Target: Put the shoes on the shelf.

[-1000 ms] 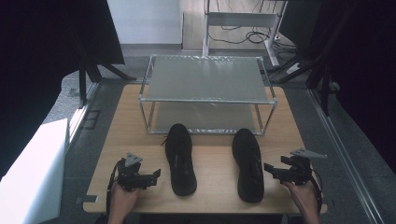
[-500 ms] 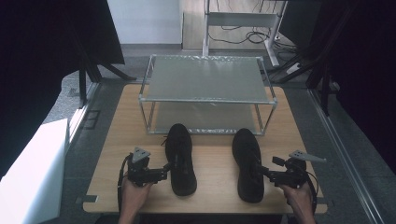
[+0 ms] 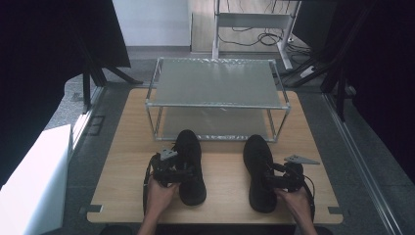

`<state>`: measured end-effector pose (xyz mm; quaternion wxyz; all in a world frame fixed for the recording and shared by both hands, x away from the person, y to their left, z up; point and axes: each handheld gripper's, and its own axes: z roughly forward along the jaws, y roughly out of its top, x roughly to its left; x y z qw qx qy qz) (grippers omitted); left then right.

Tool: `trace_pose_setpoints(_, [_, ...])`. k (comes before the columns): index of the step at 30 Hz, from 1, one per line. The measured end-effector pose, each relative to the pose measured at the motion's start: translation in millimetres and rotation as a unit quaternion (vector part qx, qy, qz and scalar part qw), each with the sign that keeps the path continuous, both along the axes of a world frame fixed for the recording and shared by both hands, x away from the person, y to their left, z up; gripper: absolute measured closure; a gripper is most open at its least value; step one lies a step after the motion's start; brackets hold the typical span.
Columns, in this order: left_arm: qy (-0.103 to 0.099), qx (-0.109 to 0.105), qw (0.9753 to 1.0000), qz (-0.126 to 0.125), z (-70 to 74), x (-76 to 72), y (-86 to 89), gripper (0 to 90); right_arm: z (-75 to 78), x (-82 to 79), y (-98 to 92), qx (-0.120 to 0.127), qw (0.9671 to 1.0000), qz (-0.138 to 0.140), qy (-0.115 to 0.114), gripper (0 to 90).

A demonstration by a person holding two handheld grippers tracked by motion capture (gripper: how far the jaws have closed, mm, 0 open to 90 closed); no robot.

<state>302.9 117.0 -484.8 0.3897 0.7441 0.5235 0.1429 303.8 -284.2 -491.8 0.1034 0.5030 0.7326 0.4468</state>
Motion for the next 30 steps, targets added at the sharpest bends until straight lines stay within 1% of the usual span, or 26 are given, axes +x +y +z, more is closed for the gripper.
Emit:
trace_pose_setpoints(1, [0.005,-0.003,1.0000,0.001,-2.6,1.7,-0.6,0.0,0.0,0.7,2.7,-0.012,0.9999,-0.006,-0.004,12.6])
trace_pose_setpoints(2, [0.007,-0.001,1.0000,0.003,-4.4,2.8,-1.5,0.0,-0.1,1.2,5.4,-0.027,0.9995,-0.011,-0.009,13.9])
trace_pose_setpoints(4, [0.006,0.010,0.9999,0.007,-6.6,4.8,-3.7,0.0,-0.1,1.6,10.3,-0.054,0.9981,-0.022,-0.019,18.7])
trace_pose_setpoints(6, [0.000,0.020,0.9997,0.017,-7.8,7.1,-4.6,0.4,0.3,1.5,13.9,-0.075,0.9962,-0.034,-0.027,26.3])
trace_pose_setpoints(7, [-0.004,0.024,0.9995,0.021,-8.2,8.2,-4.9,9.4,0.2,0.5,15.9,-0.088,0.9943,-0.050,-0.034,35.0])
trace_pose_setpoints(8, [-0.007,0.021,0.9996,0.019,-8.1,9.0,-4.9,9.4,0.2,0.5,15.9,-0.088,0.9943,-0.050,-0.034,35.0])
trace_pose_setpoints(9, [-0.008,0.023,0.9995,0.019,-7.5,9.4,-5.8,18.4,0.6,-0.5,16.0,-0.090,0.9936,-0.058,-0.037,40.1])
trace_pose_setpoints(11, [-0.024,0.052,0.9982,0.019,-4.1,8.0,-8.2,29.0,1.8,-3.2,13.8,-0.082,0.9930,-0.067,-0.052,51.9])
trace_pose_setpoints(12, [-0.035,0.066,0.9970,0.019,-2.2,7.2,-8.0,39.1,2.2,-3.8,12.6,-0.077,0.9929,-0.072,-0.055,56.7])
trace_pose_setpoints(13, [-0.037,0.072,0.9965,0.017,-0.9,7.7,-6.4,46.2,2.5,-4.4,10.9,-0.075,0.9927,-0.076,-0.056,60.6])
trace_pose_setpoints(14, [-0.035,0.069,0.9968,0.018,-0.5,8.8,-3.6,55.4,2.4,-4.7,9.1,-0.072,0.9927,-0.078,-0.058,64.2])
trace_pose_setpoints(15, [-0.031,0.066,0.9972,0.020,-0.6,10.0,-0.4,55.4,2.4,-4.6,7.8,-0.070,0.9926,-0.081,-0.057,66.5])
trace_pose_setpoints(17, [-0.028,0.059,0.9977,0.020,-0.9,11.1,3.6,60.1,2.4,-4.6,6.0,-0.069,0.9924,-0.084,-0.056,69.4])
trace_pose_setpoints(19, [-0.028,0.068,0.9971,0.020,0.4,10.8,4.0,65.1,2.4,-4.9,4.3,-0.066,0.9924,-0.087,-0.055,71.5])
trace_pose_setpoints(20, [-0.030,0.072,0.9967,0.022,1.3,10.5,4.4,68.9,2.2,-5.1,3.6,-0.063,0.9924,-0.091,-0.054,72.4])
trace_pose_setpoints(21, [-0.030,0.072,0.9967,0.022,1.9,10.3,5.8,73.4,2.1,-5.0,2.8,-0.057,0.9925,-0.094,-0.053,73.1])
trace_pose_setpoints(22, [-0.029,0.066,0.9971,0.022,1.9,10.6,8.6,75.8,2.1,-4.9,1.9,-0.052,0.9927,-0.096,-0.050,73.7])
trace_pose_setpoints(24, [-0.024,0.037,0.9988,0.022,1.0,11.6,17.3,78.2,1.9,-4.2,-1.2,-0.034,0.9935,-0.100,-0.041,74.4])
trace_pose_setpoints(25, [-0.023,0.023,0.9992,0.024,0.4,11.9,21.6,79.0,1.9,-3.8,-3.4,-0.025,0.9939,-0.101,-0.036,74.5])
trace_pose_setpoints(26, [-0.024,0.013,0.9993,0.026,-0.2,12.0,25.8,80.0,1.8,-3.4,-5.5,-0.015,0.9940,-0.104,-0.032,74.6])
trace_pose_setpoints(27, [-0.022,-0.003,0.9993,0.028,-1.1,12.2,30.1,80.7,1.8,-3.1,-7.7,-0.004,0.9939,-0.107,-0.027,74.7])
trace_pose_setpoints(29, [-0.014,-0.036,0.9987,0.034,-2.4,12.9,38.3,81.4,2.0,-2.7,-12.4,0.017,0.9939,-0.108,-0.016,74.7])
trace_pose_setpoints(30, [-0.011,-0.047,0.9982,0.036,-2.9,13.2,41.7,81.6,1.9,-2.1,-15.0,0.034,0.9935,-0.108,-0.010,74.7])
